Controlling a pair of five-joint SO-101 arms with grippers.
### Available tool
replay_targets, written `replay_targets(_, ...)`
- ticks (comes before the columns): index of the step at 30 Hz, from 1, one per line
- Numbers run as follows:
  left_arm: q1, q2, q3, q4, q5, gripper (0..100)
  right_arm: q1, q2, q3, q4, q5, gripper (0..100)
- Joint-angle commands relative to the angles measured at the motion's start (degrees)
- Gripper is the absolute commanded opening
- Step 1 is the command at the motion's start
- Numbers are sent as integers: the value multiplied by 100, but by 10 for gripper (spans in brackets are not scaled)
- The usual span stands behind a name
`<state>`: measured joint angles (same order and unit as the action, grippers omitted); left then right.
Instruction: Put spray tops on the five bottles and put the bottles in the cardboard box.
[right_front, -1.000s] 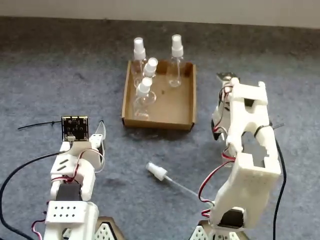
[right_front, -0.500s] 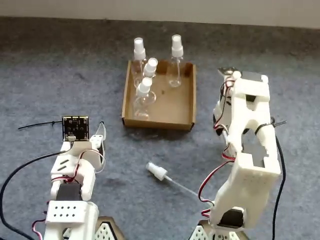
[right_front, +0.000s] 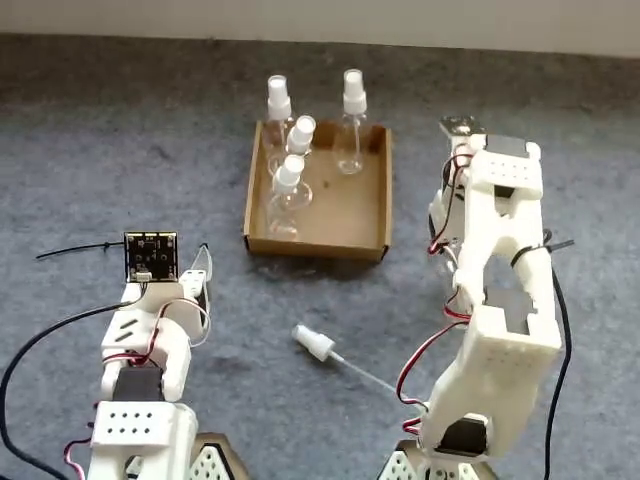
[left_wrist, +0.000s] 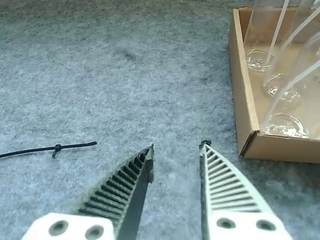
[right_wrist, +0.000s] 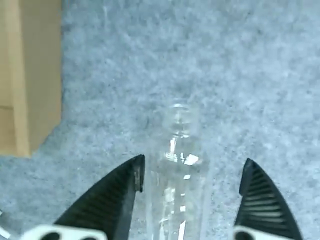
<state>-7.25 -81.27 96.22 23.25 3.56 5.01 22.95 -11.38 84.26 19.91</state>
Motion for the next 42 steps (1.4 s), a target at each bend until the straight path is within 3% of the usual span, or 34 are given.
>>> replay_targets(1,-48,-92,145,35,-35,147,-84,-40,-277,-110,62,260)
replay_targets(15,-48,-101,145,35,-35,147,-101,330,233,-110,35,259)
replay_targets(26,-48,-101,145,35,-35,147,-40,321,-303,-40,26,108)
replay_targets(32,-259,-110,-136,114,-26,146,-40,-4,-971,734,-114,12)
replay_targets(35,-462,-101,-1095,1705,-44,146,92,-752,-1095,831,-220,3)
replay_targets(38,-101,-48,-2343,3640,-580,147,233,-1684,-980,831,-185,3)
replay_targets(42,743,13,-3345,4554,-1073,147,198,-2809,207,470,-167,3)
